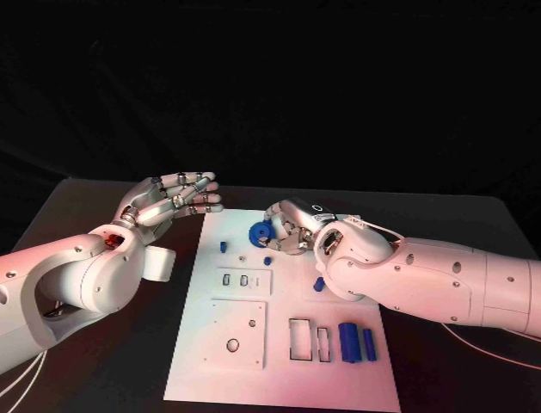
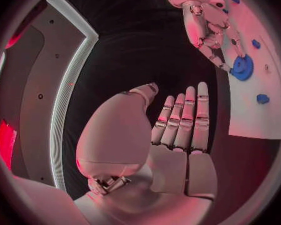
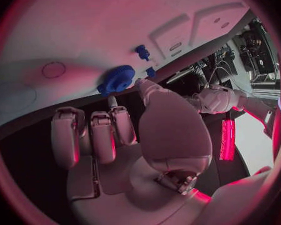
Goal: Assemble the parts on the task board
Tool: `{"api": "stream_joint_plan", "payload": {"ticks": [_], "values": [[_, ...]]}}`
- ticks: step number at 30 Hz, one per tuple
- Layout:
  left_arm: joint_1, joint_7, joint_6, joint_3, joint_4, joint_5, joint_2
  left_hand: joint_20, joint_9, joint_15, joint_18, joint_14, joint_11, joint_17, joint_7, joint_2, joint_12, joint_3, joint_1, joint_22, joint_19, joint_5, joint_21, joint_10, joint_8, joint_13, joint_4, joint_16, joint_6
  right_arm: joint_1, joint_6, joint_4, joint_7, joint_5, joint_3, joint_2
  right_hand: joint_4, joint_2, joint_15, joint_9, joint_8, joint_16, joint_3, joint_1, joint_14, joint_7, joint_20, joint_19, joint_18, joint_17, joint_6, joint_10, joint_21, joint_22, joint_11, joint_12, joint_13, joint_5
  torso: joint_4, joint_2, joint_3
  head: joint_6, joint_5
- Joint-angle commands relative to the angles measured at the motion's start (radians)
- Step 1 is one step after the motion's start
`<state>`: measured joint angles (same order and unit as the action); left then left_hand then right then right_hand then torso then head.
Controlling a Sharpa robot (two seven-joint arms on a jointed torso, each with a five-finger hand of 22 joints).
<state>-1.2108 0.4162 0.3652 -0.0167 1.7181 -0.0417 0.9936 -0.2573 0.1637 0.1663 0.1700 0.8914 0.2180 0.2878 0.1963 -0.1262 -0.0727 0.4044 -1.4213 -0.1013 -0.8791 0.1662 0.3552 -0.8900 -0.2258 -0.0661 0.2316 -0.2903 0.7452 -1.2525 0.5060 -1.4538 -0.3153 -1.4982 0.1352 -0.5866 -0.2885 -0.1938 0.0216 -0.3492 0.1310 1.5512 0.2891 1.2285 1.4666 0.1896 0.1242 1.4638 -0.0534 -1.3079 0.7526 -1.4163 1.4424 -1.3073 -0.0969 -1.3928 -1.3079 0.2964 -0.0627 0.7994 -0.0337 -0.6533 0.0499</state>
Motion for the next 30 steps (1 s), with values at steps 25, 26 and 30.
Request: {"api": "stream_joint_plan", "payload": {"ticks": [25,26,30], "values": [[-0.001,0.006,-0.017,-0.001,-0.002,0.001,-0.003,-0.002,0.0,0.0,0.011,-0.01,0.002,0.001,0.077,0.0,-0.003,0.002,0.007,0.001,0.006,-0.003,0.006,0.007,0.004,0.0,-0.005,-0.005,-0.007,0.002,-0.045,-0.015,0.004,-0.01,0.0,-0.015,0.001,0.021,0.003,-0.004,0.005,0.003,-0.01,0.009,0.09,-0.006,0.007,0.002,0.012,-0.2,0.074,-0.012,0.0,-0.138,-0.001,-0.01,-0.077,0.002,0.0009,0.0,0.0014,-0.007,-0.005],[-0.001,0.006,-0.017,-0.001,-0.002,0.001,-0.003,-0.002,0.0,0.0,0.011,-0.01,0.002,0.001,0.077,0.0,-0.003,0.002,0.007,0.001,0.006,-0.003,0.006,0.007,0.004,0.0,-0.005,-0.005,-0.007,0.002,-0.044,-0.016,0.003,-0.011,0.0,-0.016,0.001,0.022,0.003,-0.004,0.006,0.003,-0.01,0.009,0.09,-0.007,0.007,0.002,0.012,-0.201,0.076,-0.012,0.001,-0.139,0.0,-0.009,-0.077,0.002,0.0011,0.0,0.0015,-0.006,-0.005],[-0.001,0.006,-0.016,-0.001,-0.002,0.001,-0.003,-0.002,0.0,0.0,0.011,-0.01,0.002,0.001,0.077,0.0,-0.003,0.002,0.007,0.001,0.006,-0.003,0.006,0.007,0.004,0.0,-0.005,-0.005,-0.007,0.003,-0.042,-0.018,0.0,-0.016,0.0,-0.024,0.001,0.022,0.003,-0.004,0.006,0.003,-0.01,0.009,0.09,-0.007,0.007,0.002,0.012,-0.201,0.076,-0.012,0.001,-0.139,0.0,-0.009,-0.077,0.002,0.0023,0.0,0.0016,-0.006,-0.006]]}}
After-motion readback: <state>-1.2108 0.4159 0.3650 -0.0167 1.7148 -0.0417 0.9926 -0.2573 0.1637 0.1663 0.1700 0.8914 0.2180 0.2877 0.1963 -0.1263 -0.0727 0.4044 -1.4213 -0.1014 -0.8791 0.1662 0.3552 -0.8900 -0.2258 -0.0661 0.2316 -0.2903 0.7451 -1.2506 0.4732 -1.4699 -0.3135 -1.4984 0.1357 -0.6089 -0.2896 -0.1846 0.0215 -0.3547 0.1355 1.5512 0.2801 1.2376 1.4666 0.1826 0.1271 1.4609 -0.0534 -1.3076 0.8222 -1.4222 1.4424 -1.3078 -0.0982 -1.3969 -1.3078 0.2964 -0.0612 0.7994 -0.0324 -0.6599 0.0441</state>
